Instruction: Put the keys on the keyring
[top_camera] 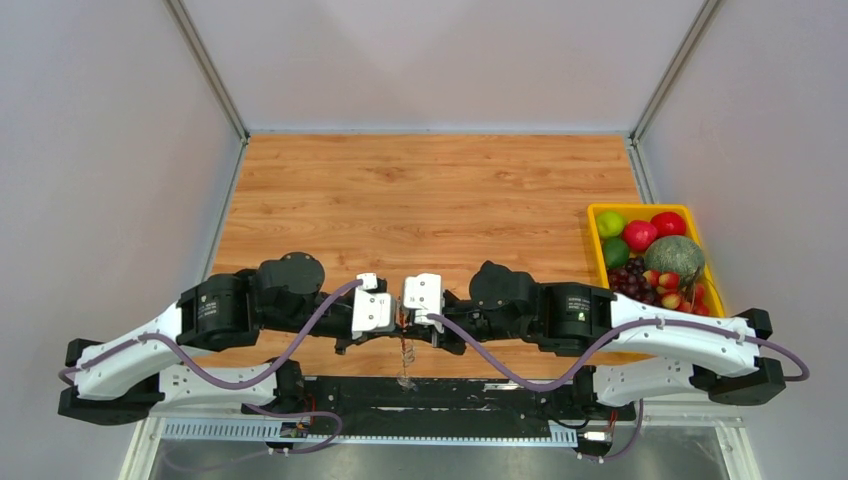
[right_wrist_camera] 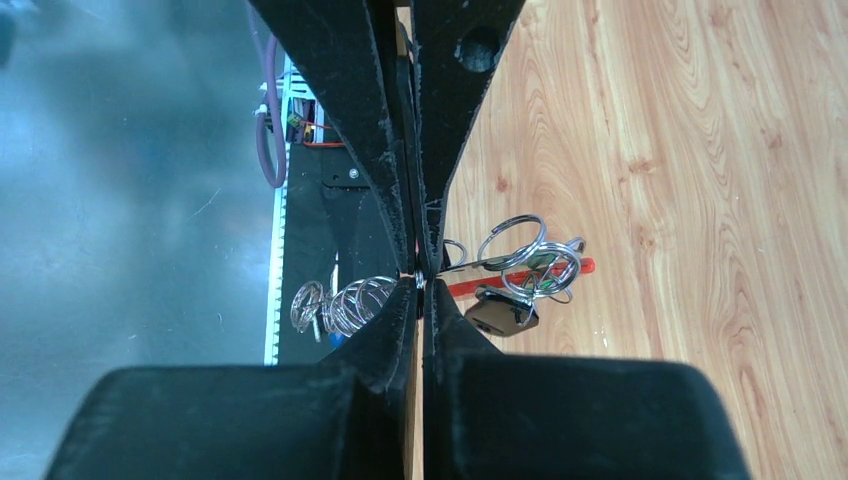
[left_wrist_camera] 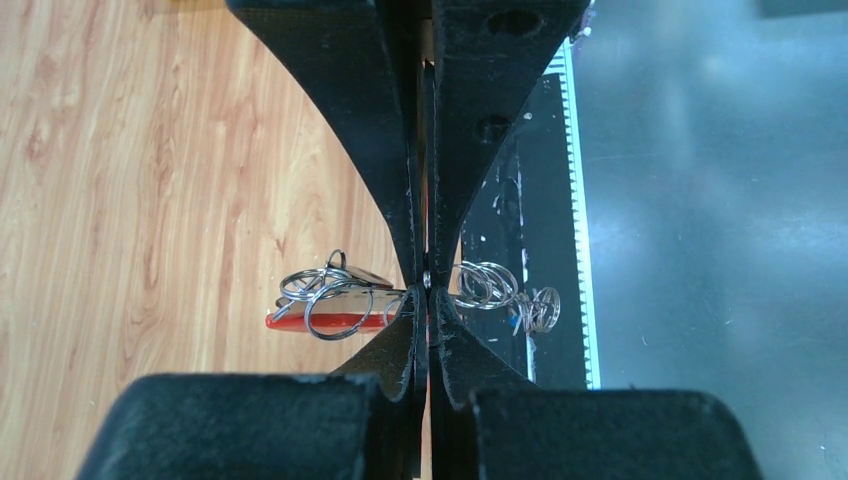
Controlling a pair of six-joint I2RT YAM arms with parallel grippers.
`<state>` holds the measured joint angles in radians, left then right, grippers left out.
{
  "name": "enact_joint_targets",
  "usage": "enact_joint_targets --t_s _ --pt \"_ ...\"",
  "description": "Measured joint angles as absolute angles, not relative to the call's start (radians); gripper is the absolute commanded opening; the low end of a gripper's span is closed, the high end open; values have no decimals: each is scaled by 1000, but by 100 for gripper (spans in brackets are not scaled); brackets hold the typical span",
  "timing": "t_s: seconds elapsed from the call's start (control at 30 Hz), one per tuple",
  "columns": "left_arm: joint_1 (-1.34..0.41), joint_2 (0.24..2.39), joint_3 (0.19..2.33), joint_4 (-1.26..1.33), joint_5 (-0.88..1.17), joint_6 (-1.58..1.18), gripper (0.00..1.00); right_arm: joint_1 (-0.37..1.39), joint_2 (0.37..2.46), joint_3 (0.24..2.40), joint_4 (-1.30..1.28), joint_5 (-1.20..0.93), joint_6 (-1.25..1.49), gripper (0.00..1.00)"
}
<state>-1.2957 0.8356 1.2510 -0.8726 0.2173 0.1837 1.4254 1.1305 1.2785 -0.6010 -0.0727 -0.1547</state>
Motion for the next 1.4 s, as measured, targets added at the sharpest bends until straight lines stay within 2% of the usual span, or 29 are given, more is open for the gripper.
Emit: enact_joint_targets --t_s 0.03,0.1,0.13,0.2,0.33,0.63,1.4 --pt "-1296 833 1251 -872 218 184 0 1425 1126 1271 -590 -75 -156 0" --pt "-1296 824 1250 -863 218 183 9 1425 1111 1254 -564 -79 -159 0" --pt "-1296 817 1246 -853 217 182 19 1425 1103 1246 -551 -79 -159 0" --pt "-1296 796 1230 -818 216 180 30 1425 1082 1227 -517 -78 -158 0" --pt "-1296 722 1176 -724 205 170 37 1425 1050 1201 -483 -78 -156 0" --pt "-1296 594 1064 -530 178 134 36 1425 992 1167 -396 -53 -144 0" --pt "-1296 656 994 -344 181 88 28 1425 879 1073 -256 -37 -124 0"
